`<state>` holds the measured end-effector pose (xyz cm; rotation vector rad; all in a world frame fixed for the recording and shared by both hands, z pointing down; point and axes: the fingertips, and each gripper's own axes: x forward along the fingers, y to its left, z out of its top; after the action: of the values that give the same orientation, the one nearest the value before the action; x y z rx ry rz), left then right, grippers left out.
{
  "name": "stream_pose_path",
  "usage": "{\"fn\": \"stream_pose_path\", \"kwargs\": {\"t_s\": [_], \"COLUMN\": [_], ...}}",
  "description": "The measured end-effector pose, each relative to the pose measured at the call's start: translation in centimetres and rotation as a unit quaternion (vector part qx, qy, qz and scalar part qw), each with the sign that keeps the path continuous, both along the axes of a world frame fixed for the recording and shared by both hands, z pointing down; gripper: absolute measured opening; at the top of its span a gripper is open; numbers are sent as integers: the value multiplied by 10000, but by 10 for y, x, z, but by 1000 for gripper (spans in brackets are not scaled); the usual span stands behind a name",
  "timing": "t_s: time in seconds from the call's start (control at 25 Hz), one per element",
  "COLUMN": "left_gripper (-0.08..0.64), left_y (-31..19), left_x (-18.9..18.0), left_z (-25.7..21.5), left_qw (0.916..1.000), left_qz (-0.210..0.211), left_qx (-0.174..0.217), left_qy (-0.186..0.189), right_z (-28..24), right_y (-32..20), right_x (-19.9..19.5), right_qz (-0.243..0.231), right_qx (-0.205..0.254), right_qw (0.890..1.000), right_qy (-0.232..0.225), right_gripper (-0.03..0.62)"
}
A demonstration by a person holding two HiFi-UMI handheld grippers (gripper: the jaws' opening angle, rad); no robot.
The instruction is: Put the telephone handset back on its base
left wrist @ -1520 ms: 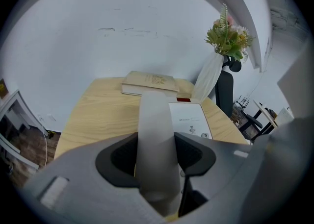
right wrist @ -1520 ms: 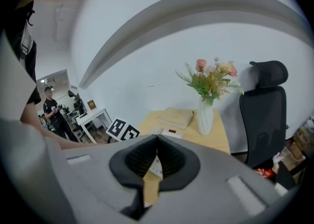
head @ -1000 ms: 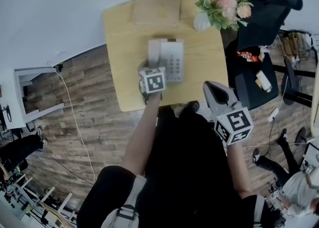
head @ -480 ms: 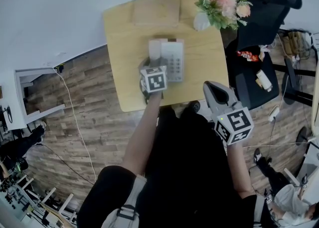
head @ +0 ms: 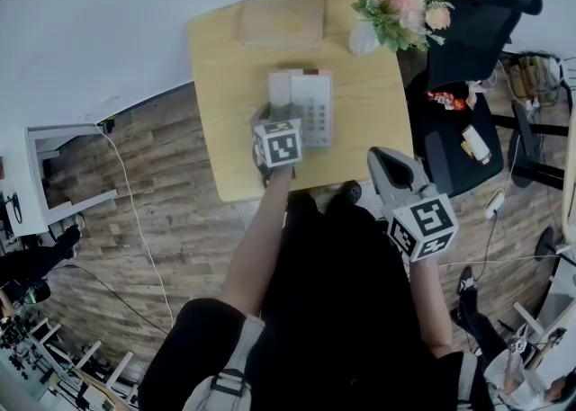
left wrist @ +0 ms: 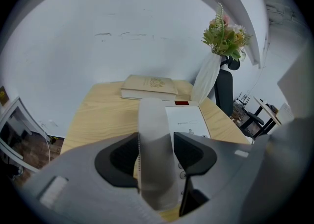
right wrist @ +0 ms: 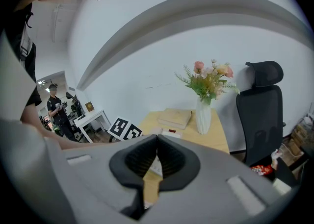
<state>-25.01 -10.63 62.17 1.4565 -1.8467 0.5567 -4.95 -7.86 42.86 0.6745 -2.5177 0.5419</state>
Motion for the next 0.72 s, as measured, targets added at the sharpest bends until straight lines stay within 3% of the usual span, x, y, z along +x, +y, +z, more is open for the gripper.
{"fn": "stream_pose_path", "kwargs": {"t_s": [0.72], "left_gripper": [222], "left_y": [9], "left_x": [-9], "left_z": [-41], "left_qw": [9985], "left_qz": [326], "left_qx": [434], "left_qy": [90], "right_z": [-13], "right_y": [19], "right_x": [-9], "right_qz": [197], "right_qx": [202], "right_qw": [9994], "right_qy": [-175], "right_gripper": [5]}}
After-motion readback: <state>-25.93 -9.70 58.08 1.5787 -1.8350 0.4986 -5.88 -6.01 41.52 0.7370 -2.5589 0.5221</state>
